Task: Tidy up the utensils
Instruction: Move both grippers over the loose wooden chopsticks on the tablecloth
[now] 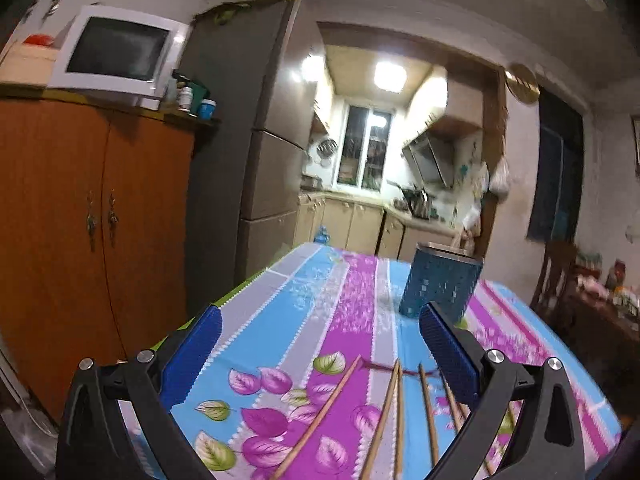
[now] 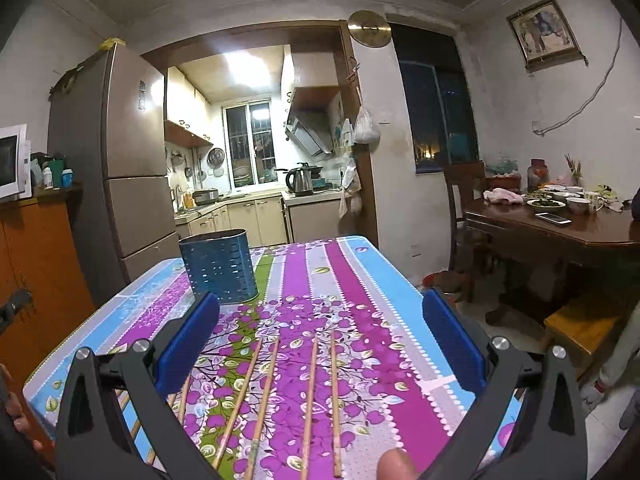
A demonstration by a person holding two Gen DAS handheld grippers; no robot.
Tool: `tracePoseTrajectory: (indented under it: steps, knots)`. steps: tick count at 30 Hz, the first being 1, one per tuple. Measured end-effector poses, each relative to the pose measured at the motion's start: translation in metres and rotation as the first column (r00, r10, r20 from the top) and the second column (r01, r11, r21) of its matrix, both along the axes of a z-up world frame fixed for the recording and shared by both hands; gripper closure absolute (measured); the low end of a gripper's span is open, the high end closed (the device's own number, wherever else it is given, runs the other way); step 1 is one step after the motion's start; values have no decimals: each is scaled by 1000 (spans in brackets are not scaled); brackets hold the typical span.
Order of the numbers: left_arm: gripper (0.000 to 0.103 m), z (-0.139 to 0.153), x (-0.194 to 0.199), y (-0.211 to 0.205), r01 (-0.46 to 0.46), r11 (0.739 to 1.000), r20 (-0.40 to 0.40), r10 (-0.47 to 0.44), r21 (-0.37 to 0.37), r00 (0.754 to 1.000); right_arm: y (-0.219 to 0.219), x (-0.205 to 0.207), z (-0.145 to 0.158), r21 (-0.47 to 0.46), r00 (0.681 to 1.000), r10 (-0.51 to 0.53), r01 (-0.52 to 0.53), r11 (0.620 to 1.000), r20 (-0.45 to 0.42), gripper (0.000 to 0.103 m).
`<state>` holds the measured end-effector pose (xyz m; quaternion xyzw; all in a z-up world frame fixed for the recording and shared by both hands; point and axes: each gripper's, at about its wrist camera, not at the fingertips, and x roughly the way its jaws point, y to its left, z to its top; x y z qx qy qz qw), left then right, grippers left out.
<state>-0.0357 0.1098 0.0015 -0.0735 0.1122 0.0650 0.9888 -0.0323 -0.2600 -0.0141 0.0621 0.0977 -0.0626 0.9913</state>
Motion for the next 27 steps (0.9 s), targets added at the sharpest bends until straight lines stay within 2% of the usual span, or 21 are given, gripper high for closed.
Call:
tracePoseTrajectory:
  steps: [3,6,8,11,16,21,27]
  knots:
    - [4,2,1,-4,32,998,-59,-29,61,998,-3,-7,1,-36,999,-36,36,999,-1,5]
    - [4,7,-7,1,13,998,-38,-10,62,999,-13,-21,3,-53,995,-95,95,994,2,5]
    - [4,10,-13,7,11,998,-21,-10,64,1000,-18,-28,3,-53,996,-89,89,995,1,5]
    - [4,13,-15,16,23,998,-39,-20,53,999,-20,-35,4,-71,996,-91,91,993,1,5]
    - [4,17,-8,6,72,996,-104,-67,44,992,-7,-33,7,-92,999,-37,37,995,-1,5]
    - [4,25,-10,-33,104,982,-95,-89,156,991,18,-32,12,-107,999,42,-42,993,3,5]
    - [4,28,-10,-55,99,970,-68,-85,222,994,46,-38,15,-223,996,85,-75,972,35,5]
